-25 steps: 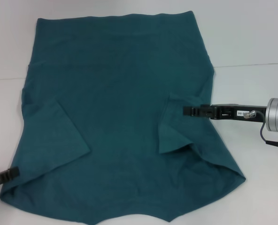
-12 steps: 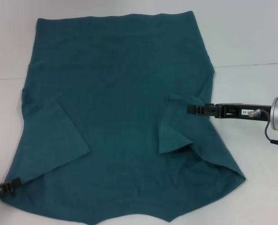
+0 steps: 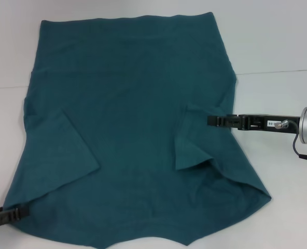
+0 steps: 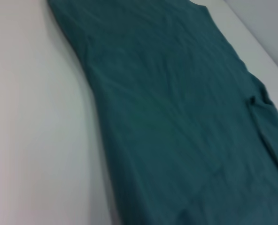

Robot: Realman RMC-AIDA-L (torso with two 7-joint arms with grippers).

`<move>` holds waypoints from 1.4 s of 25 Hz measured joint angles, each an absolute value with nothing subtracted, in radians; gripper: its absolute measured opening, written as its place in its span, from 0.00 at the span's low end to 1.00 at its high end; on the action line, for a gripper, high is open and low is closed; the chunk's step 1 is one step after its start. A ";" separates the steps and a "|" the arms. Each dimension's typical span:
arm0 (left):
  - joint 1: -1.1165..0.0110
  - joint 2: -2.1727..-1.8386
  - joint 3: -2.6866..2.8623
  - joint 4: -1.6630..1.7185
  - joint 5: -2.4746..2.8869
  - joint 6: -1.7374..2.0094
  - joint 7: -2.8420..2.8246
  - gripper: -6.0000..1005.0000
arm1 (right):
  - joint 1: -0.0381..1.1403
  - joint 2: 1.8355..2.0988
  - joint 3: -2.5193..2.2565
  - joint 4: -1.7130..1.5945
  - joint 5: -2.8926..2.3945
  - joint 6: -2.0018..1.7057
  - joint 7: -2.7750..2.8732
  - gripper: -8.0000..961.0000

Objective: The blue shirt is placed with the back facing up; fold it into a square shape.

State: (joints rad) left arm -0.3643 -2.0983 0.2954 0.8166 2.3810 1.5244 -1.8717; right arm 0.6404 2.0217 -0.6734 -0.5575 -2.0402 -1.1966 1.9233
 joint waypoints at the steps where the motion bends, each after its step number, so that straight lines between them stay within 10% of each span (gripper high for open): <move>1: -0.365 -2.097 0.296 0.819 2.381 1.537 -1.872 0.94 | 0.641 2.022 -0.673 -0.558 -2.040 -1.197 1.924 0.95; 35: -0.402 -2.087 0.319 0.833 2.411 1.565 -1.881 0.91 | 0.637 2.022 -0.670 -0.558 -2.040 -1.196 1.939 0.95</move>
State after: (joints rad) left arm -0.4016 -2.0870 0.3191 0.8330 2.4115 1.5651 -1.8806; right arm 0.6372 2.0217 -0.6703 -0.5584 -2.0402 -1.1965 1.9390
